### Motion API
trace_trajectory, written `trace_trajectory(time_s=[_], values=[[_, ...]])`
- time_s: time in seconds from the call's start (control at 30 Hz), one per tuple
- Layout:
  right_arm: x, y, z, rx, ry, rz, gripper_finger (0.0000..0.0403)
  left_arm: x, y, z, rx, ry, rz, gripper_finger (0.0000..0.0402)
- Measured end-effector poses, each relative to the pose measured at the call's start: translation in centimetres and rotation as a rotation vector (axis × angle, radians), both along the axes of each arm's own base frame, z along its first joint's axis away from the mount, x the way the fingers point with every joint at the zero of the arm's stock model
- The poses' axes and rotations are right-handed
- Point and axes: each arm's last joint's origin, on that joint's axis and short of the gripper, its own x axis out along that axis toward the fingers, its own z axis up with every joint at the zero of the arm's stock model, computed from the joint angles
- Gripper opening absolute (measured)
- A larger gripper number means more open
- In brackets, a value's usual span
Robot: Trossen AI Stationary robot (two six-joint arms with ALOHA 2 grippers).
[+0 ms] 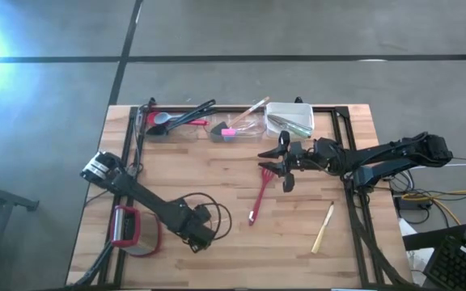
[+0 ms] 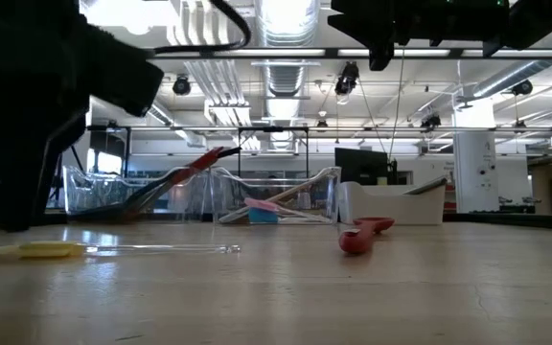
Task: Pick & Place Kitchen Items
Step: Put the yellow spatula into the right transparent bin
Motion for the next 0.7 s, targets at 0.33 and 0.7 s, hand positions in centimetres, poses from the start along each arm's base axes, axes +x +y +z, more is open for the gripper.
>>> trace_trajectory(time_s=[0.33, 0.7], values=[[0.0, 0.0, 0.0, 0.001, 0.001, 0.0, 0.013, -0.4, 0.9, -2.4, -0.059, 0.005, 0.002, 0.0296], [0.0, 0.0, 0.0, 0.0, 0.001, 0.005, 0.0114, -0.3, 1.5, -2.6, -0.062, 0.018, -0.026, 0.0185]])
